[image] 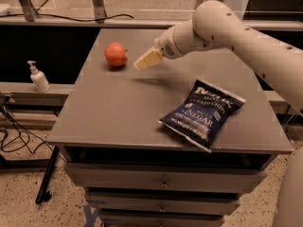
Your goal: Pick apple
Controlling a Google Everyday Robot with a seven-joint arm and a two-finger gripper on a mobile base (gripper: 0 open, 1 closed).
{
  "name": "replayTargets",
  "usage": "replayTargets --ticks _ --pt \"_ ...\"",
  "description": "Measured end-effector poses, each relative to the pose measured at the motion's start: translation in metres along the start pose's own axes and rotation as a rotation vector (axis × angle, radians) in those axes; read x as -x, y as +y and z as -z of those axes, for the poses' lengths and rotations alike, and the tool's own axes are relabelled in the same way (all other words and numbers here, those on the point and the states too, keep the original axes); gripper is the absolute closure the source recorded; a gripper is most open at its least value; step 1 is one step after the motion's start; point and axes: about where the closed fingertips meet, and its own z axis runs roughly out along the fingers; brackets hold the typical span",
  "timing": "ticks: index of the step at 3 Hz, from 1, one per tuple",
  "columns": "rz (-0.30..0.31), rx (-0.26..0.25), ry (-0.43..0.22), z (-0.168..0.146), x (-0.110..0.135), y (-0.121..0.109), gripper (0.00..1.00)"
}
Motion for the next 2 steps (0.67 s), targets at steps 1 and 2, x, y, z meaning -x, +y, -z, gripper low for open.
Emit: replayTargets --ticks 1,2 --pt "0.028 0.043 -0.089 -0.005 0.047 0.008 0.00" --pt "0.054 0.079 -0.169 -0.015 0.097 0.014 0.00"
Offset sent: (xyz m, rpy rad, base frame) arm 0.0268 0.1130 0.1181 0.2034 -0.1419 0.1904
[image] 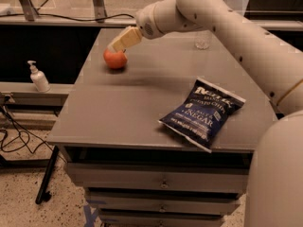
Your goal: Pick apple
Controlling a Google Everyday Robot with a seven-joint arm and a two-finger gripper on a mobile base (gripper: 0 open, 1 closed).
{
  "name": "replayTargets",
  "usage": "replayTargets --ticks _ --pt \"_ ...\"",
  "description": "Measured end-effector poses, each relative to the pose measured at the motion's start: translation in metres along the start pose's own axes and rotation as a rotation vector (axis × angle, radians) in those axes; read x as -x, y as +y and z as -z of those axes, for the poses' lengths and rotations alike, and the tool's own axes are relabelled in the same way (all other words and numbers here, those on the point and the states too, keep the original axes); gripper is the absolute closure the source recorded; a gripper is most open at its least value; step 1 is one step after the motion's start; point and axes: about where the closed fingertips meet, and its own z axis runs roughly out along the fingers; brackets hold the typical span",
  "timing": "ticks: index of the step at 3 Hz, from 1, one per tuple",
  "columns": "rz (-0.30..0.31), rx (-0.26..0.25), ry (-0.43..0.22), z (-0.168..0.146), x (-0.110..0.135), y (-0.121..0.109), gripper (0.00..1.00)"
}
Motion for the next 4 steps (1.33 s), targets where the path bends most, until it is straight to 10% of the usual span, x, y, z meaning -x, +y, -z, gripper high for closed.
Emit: replayTargets --ticks 2,4 --pt "0.050 0.118 -0.041 -0.060 0.039 0.038 0.00" --pt "0.025 0.181 -0.002 -0.085 0.008 0.071 0.00"
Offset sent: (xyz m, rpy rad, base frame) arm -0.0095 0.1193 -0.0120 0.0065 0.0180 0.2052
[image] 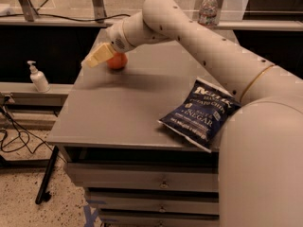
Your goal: Pick apple
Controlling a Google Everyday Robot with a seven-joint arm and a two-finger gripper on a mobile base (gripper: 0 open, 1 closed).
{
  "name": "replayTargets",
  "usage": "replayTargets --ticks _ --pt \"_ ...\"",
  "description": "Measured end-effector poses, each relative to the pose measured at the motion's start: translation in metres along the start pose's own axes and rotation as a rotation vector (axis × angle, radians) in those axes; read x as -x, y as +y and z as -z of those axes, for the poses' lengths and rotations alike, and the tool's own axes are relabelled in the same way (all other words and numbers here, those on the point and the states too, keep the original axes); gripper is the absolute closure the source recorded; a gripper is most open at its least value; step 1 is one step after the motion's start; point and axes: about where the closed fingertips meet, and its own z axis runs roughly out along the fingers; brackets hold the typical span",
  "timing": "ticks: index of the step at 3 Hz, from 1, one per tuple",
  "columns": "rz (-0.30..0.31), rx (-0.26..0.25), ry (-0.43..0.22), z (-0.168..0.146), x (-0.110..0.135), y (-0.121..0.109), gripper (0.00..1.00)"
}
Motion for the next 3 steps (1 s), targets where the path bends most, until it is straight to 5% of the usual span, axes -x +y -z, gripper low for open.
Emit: replayTargets --ticks 2,3 --pt "-0.021 -0.019 0.033 0.003 -0.028 -0.005 0.00" --pt "-0.029 -0.030 0.050 0.006 -0.043 -0.008 0.18"
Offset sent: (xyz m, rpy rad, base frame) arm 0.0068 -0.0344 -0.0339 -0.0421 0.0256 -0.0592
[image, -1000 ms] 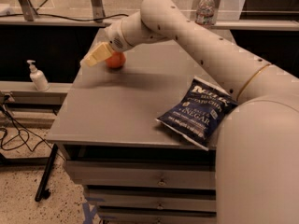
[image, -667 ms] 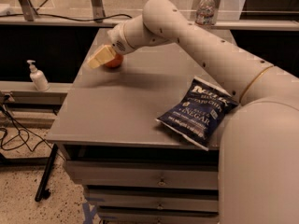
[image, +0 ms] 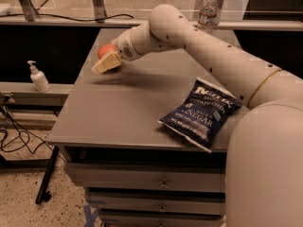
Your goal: Pick apple
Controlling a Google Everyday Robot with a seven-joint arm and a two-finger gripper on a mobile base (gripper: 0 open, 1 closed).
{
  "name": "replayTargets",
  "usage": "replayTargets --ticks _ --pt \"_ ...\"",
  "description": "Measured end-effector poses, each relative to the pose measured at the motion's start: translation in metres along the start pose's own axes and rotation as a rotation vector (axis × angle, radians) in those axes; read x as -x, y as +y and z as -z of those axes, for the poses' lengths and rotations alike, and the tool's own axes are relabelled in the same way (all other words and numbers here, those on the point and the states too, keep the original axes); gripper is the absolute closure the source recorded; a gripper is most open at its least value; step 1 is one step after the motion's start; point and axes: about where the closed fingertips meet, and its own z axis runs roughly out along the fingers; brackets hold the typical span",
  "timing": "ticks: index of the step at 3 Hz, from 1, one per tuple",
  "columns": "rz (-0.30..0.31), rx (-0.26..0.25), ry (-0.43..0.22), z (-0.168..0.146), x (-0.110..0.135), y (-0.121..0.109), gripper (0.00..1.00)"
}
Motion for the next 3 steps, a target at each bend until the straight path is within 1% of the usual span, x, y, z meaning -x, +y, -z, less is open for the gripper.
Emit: replayTargets --ticks 2,3 --pt "0.006 -0.016 0.004 0.002 -0.011 -0.001 0.65" --pt "-0.006 -0.046 0.002 0.017 -0.014 -0.004 0.88"
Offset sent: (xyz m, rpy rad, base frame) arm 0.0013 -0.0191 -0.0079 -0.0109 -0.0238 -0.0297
